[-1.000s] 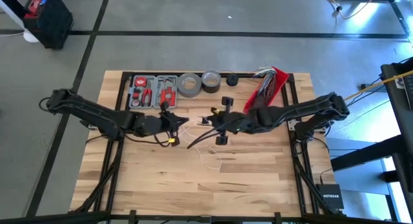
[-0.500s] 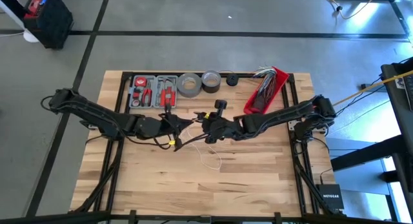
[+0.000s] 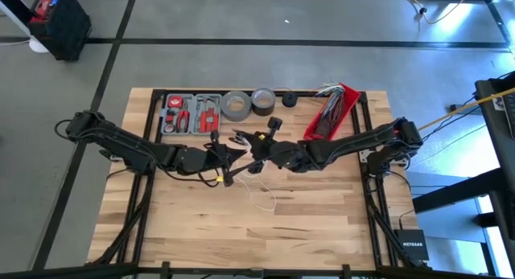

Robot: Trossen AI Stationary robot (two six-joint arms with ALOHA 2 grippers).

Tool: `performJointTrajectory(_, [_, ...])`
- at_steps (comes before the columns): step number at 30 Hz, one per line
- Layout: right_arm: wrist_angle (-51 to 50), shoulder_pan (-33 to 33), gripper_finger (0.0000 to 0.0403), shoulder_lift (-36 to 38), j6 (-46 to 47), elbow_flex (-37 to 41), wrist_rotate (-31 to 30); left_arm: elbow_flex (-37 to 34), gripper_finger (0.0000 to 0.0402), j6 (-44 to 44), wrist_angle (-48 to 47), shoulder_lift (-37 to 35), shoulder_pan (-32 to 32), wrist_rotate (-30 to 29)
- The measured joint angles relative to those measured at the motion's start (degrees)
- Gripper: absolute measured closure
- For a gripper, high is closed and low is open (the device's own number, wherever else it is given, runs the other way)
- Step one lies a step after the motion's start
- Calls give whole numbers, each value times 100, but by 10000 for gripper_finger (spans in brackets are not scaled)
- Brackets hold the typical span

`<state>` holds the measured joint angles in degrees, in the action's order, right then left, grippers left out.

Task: Coil cords
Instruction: Coil the white wire onto the spool

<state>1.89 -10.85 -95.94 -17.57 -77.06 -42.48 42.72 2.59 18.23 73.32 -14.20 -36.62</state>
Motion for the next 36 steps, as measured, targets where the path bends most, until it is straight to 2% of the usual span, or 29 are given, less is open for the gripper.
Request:
performJointTrajectory(4, [420, 0, 397, 171, -148, 2, 38, 2, 400, 0, 39, -2, 0, -11])
performJointTrajectory(15, [983, -4, 397, 415, -238, -6, 721, 17, 400, -124, 102, -20, 2, -22])
performJointTrajectory(36, [-140, -4, 397, 485, -283, -1431, 1068, 20, 400, -195, 128, -20, 4, -2])
